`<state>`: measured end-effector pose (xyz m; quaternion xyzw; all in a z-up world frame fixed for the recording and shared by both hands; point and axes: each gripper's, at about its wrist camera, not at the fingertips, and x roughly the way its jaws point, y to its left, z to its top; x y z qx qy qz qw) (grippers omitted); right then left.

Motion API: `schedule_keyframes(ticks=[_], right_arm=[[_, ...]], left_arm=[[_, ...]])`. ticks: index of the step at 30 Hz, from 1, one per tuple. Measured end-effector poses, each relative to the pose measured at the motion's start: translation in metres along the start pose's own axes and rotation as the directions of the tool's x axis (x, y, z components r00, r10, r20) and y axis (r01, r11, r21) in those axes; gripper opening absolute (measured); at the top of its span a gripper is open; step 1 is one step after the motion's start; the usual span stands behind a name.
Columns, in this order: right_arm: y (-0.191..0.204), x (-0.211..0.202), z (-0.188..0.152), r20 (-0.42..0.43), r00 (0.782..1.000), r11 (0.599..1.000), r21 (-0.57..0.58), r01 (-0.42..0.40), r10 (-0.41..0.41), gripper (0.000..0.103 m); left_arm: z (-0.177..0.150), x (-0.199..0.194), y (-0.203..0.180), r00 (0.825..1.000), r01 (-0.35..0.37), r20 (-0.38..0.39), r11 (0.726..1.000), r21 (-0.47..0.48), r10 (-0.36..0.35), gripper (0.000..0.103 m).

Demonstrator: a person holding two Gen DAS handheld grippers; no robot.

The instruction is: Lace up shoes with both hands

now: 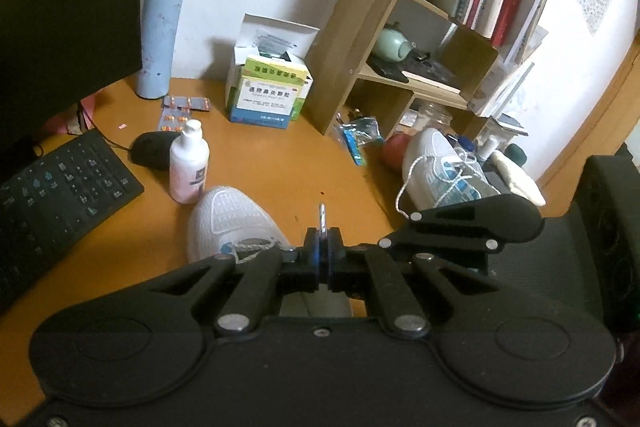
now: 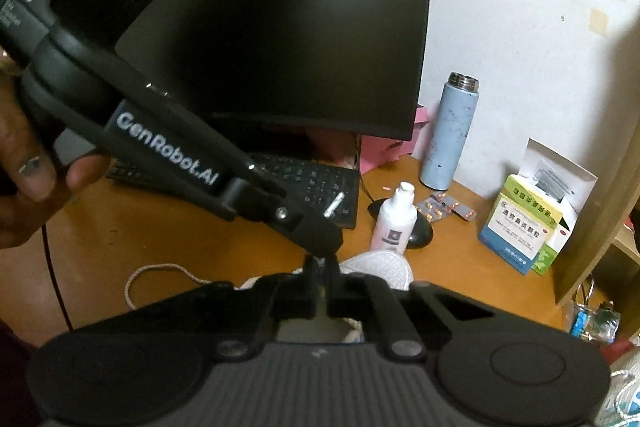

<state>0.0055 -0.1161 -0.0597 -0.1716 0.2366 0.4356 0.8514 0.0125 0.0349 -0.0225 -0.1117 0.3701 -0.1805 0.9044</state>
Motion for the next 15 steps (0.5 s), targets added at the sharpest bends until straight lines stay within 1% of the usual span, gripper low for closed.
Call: schedule_keyframes(ticks=[2, 4, 7, 8, 9, 12, 15], right_arm=[[0.002, 0.001, -0.001, -0.007, 1.000, 1.000, -0.019, 0.008, -0.008, 0.004], [0.003, 0.003, -0.001, -0.011, 1.000, 0.999, -0.034, 0.019, -0.019, 0.004], [0.002, 0.004, -0.001, -0.016, 1.000, 0.999, -0.041, 0.023, -0.024, 0.004], [0.002, 0.004, -0.001, -0.018, 1.000, 0.999, -0.042, 0.023, -0.023, 0.004], [0.002, 0.004, -0.001, -0.021, 0.999, 0.998, -0.052, 0.026, -0.027, 0.004], [0.003, 0.003, -0.001, -0.023, 0.999, 0.999, -0.048, 0.024, -0.025, 0.004], [0.003, 0.001, 0.000, -0.025, 0.999, 0.999, -0.034, 0.025, -0.025, 0.004]], left_arm=[[-0.001, 0.000, 0.001, 1.000, -0.004, 0.002, 1.000, 0.005, 0.004, 0.005], [0.001, -0.001, 0.002, 1.000, -0.004, 0.009, 1.000, 0.000, 0.004, 0.022], [0.002, -0.001, 0.004, 1.000, -0.003, 0.021, 1.000, -0.011, 0.003, 0.022], [0.002, -0.001, 0.006, 1.000, 0.001, 0.023, 1.000, -0.017, 0.000, 0.019], [0.003, -0.001, 0.007, 1.000, 0.005, 0.024, 1.000, -0.022, -0.004, 0.002], [0.003, 0.000, 0.006, 1.000, 0.005, 0.025, 1.000, -0.020, -0.004, 0.000], [0.001, 0.000, 0.012, 0.999, 0.005, 0.036, 0.998, -0.057, -0.003, 0.000]])
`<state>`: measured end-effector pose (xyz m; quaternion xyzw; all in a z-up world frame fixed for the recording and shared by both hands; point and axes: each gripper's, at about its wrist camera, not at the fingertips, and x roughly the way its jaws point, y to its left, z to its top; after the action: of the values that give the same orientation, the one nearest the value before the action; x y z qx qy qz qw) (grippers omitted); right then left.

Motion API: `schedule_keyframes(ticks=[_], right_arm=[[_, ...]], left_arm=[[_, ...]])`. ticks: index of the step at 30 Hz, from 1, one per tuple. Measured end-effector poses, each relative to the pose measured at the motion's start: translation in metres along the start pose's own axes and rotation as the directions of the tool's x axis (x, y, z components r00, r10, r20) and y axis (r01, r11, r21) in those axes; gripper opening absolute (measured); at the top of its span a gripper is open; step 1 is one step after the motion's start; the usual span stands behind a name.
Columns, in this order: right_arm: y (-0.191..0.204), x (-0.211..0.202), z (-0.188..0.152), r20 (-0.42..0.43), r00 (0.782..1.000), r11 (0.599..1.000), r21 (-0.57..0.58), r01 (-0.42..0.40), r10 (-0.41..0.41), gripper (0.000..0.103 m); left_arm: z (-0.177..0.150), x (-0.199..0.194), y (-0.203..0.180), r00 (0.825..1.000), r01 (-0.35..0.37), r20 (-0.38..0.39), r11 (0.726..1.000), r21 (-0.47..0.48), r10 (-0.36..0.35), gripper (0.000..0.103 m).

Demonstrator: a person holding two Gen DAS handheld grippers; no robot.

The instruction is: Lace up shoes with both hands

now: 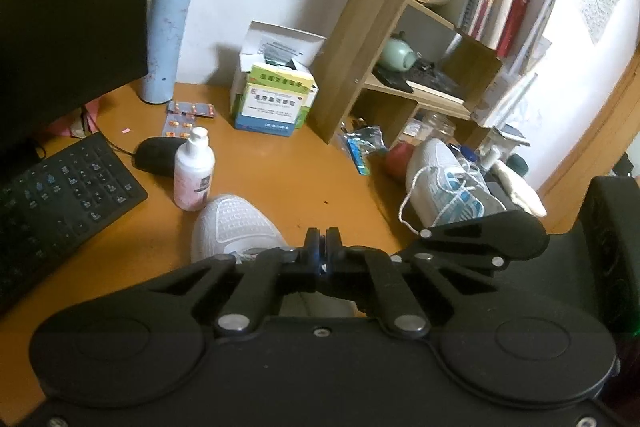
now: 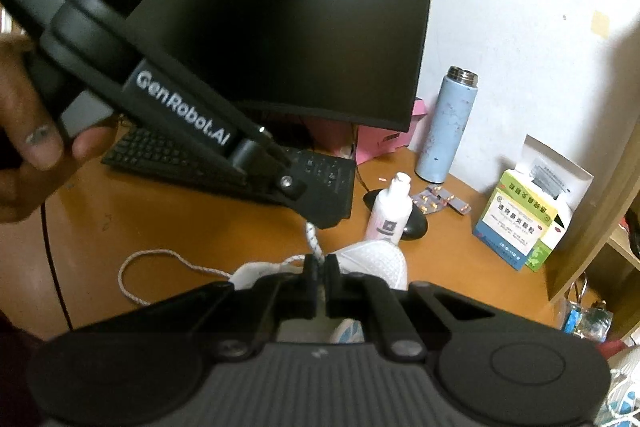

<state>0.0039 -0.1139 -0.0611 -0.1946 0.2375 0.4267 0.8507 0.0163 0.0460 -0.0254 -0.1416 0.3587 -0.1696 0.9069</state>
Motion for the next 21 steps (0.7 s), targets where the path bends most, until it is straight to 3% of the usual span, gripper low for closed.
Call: schedule_keyframes(ticks=[4, 15, 19, 21], right_arm=[[0.0024, -0.0012, 0.0022, -0.006, 1.000, 1.000, -0.003, 0.001, -0.001, 0.015], [0.0002, 0.0002, 0.0092, 0.003, 1.000, 1.000, 0.019, -0.025, 0.025, 0.015], [-0.0004, 0.0022, 0.0101, -0.006, 0.999, 0.999, 0.022, -0.034, 0.034, 0.011], [-0.0010, 0.0024, 0.0100, -0.006, 0.999, 0.999, 0.030, -0.041, 0.041, 0.004]], left_arm=[[-0.0005, 0.0015, 0.0037, 1.000, -0.002, -0.005, 1.000, -0.013, 0.002, 0.000], [-0.0010, 0.0027, 0.0026, 1.000, 0.003, -0.012, 1.000, -0.008, -0.003, 0.000], [-0.0016, 0.0031, 0.0015, 1.000, 0.007, -0.014, 1.000, -0.006, -0.007, 0.000], [-0.0016, 0.0035, 0.0018, 1.000, 0.006, -0.016, 1.000, -0.006, -0.006, 0.000]])
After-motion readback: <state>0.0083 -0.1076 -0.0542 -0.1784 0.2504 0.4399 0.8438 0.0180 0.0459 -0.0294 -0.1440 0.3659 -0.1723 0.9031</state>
